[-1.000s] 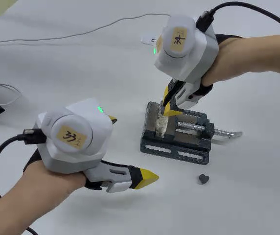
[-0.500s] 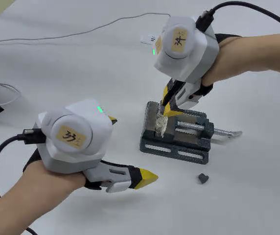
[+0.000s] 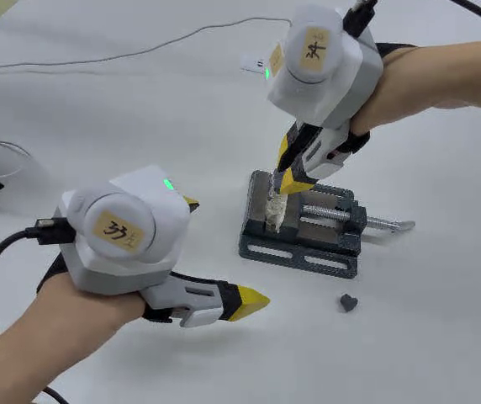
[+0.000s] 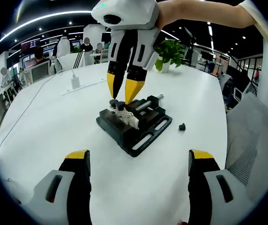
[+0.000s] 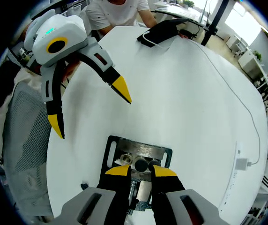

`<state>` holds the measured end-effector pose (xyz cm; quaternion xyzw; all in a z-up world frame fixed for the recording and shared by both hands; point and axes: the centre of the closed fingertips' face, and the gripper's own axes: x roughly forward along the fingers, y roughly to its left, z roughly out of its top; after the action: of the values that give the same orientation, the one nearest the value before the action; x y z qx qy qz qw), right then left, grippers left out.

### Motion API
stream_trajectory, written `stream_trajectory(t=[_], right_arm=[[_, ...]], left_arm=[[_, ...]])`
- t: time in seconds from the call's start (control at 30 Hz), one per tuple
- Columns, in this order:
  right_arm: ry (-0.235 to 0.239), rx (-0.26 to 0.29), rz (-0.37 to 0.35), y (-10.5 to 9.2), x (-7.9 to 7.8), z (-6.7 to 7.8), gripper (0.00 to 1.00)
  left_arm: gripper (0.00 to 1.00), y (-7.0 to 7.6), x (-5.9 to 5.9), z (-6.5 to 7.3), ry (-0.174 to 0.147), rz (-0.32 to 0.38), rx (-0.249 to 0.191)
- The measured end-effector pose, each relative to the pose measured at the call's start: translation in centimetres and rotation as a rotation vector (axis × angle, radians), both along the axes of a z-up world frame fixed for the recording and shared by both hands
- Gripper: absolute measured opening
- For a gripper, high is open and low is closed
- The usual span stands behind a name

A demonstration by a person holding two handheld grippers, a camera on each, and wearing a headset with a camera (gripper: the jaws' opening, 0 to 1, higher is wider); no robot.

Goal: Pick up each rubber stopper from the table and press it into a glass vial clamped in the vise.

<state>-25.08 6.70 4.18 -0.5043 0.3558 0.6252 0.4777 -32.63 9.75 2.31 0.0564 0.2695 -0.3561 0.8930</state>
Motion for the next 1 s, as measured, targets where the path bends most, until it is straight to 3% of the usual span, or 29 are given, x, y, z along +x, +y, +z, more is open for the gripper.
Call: stream_trajectory(t=[0.2, 0.47, 1.0], right_arm=[[0.046, -0.003, -0.011, -1.0, -0.6, 0.5, 0.1], [0.071, 0.025, -0.034, -0.5, 0.4, 0.2, 0.03], [0.096, 0.052, -0.047, 0.3, 0.1, -0.3, 0.0]], left_arm=[[0.85, 0.4, 0.4, 0.2, -0.01, 0.002, 0.002], [0.85, 0.6, 0.8, 0.3, -0.016, -0.003, 0.008], [0.84, 0.4, 0.1, -1.1, 0.023, -0.005, 0.002]])
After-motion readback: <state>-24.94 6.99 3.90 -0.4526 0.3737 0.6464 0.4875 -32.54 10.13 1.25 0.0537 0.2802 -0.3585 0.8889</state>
